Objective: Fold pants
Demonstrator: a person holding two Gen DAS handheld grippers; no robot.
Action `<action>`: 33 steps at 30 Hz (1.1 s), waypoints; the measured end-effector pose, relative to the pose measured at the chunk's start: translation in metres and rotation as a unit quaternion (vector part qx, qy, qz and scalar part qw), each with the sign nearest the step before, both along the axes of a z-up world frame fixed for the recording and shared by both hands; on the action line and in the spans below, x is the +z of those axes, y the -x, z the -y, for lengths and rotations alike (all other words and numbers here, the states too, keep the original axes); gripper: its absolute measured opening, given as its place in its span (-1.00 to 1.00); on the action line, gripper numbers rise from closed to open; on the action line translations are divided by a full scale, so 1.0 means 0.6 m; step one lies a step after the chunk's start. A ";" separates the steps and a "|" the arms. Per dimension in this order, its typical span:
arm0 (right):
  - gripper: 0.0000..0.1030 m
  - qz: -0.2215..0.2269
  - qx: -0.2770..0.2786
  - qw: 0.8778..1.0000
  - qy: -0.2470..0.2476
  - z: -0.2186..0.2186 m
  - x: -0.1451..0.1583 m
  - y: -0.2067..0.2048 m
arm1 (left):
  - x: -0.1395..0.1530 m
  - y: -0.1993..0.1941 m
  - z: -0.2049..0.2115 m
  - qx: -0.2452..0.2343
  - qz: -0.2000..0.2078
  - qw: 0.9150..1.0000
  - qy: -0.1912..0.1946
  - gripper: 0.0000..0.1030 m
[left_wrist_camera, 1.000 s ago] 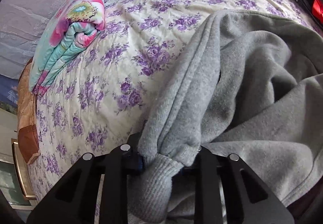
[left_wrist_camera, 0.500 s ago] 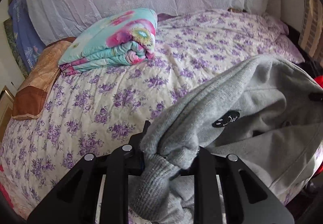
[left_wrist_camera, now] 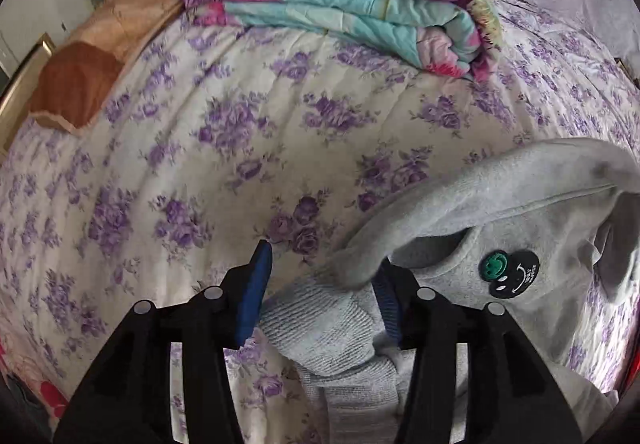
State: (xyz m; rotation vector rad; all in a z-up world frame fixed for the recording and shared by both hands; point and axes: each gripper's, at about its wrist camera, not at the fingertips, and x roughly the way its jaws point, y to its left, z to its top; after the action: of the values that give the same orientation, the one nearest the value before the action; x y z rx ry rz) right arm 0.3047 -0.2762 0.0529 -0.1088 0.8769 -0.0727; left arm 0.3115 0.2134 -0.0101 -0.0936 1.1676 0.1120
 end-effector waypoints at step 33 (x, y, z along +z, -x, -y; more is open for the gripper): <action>-0.95 -0.030 -0.182 0.983 -0.005 0.293 -0.156 0.051 | -0.084 -0.051 0.109 -0.086 -0.024 0.995 -0.052 0.03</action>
State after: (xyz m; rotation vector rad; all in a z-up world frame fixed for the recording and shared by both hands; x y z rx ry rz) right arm 0.2743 -0.4521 -0.0405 0.0598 0.9492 -0.4077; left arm 0.3419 0.1477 -0.0606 0.1015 1.2106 0.0221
